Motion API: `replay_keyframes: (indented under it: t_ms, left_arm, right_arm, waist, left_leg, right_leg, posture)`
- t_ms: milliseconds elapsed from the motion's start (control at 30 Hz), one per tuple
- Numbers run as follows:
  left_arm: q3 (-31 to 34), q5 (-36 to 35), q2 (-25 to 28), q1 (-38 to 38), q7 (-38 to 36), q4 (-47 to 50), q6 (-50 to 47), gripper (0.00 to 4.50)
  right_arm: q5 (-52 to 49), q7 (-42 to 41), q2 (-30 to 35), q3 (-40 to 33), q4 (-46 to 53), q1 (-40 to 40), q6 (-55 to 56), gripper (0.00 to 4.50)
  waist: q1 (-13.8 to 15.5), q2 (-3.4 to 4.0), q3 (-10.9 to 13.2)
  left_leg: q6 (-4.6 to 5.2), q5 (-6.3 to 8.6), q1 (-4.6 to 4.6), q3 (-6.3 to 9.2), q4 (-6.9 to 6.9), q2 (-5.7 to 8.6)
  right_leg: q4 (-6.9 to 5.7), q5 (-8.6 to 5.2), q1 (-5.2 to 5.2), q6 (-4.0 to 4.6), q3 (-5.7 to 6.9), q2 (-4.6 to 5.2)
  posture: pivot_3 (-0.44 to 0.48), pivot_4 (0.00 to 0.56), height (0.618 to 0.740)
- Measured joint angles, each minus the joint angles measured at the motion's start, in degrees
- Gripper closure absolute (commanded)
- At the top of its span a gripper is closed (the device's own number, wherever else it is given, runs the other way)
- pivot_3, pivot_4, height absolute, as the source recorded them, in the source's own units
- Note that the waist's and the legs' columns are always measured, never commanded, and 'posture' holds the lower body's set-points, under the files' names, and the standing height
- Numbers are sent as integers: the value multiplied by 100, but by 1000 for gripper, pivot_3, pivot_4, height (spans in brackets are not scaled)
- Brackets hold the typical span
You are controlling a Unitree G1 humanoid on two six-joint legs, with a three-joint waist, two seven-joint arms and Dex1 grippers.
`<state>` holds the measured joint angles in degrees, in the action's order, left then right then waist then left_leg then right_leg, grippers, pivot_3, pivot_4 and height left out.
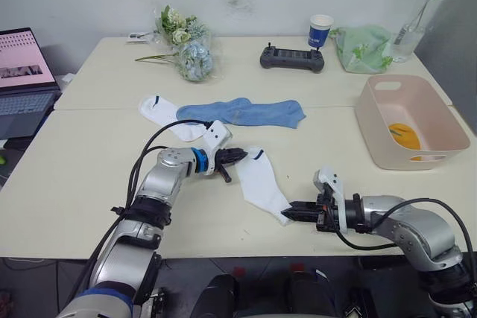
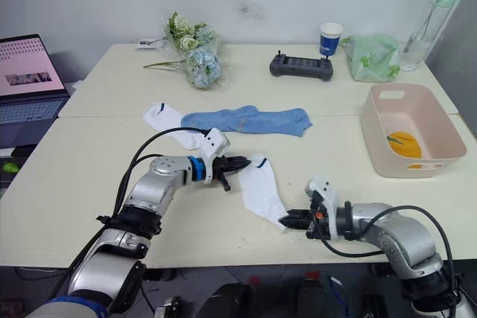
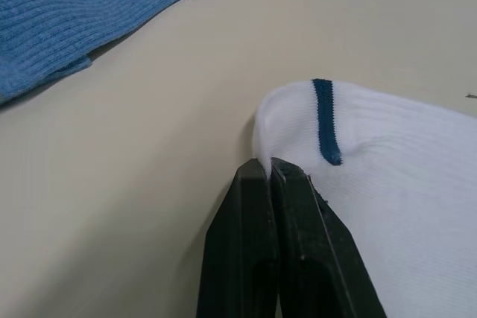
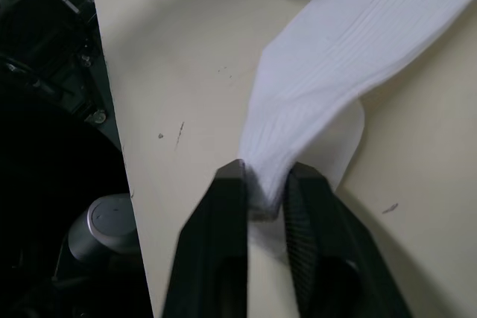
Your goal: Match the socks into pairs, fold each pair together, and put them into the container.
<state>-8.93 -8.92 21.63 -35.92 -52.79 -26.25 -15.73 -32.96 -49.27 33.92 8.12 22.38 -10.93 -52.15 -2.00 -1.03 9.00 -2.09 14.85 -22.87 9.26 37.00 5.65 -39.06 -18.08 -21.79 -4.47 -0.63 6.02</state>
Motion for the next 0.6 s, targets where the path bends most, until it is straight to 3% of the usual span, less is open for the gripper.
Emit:
replay_keyframes:
  t_ms: [233,467,600]
  left_arm:
    - [584,-516,201,607,186,1270,-819,4500]
    - [1489,-2100,644,1820,401,4098,-2685,4500]
    - [1997,-2965,1006,2886,639,5515,-3505,4500]
  right_arm:
    - [-402,-138,175,-207,-42,-553,-223,4471]
    - [-1325,-739,674,-481,-80,-1100,-899,4471]
    - [-1831,-1134,1015,-491,24,-1086,-1234,4471]
  waist:
    - [10,0,0]
    - [2,0,0]
    - [14,2,0]
  left_leg:
    - [0,0,-1,3,0,-1]
    - [1,1,0,2,-4,-8]
    - [8,5,3,-4,-4,-8]
  right_leg:
    - [2,0,1,0,1,0]
    - [4,0,1,0,-1,0]
    - [7,0,4,1,-7,0]
  posture:
    - [0,150,740]
    - [0,150,740]
    - [0,150,740]
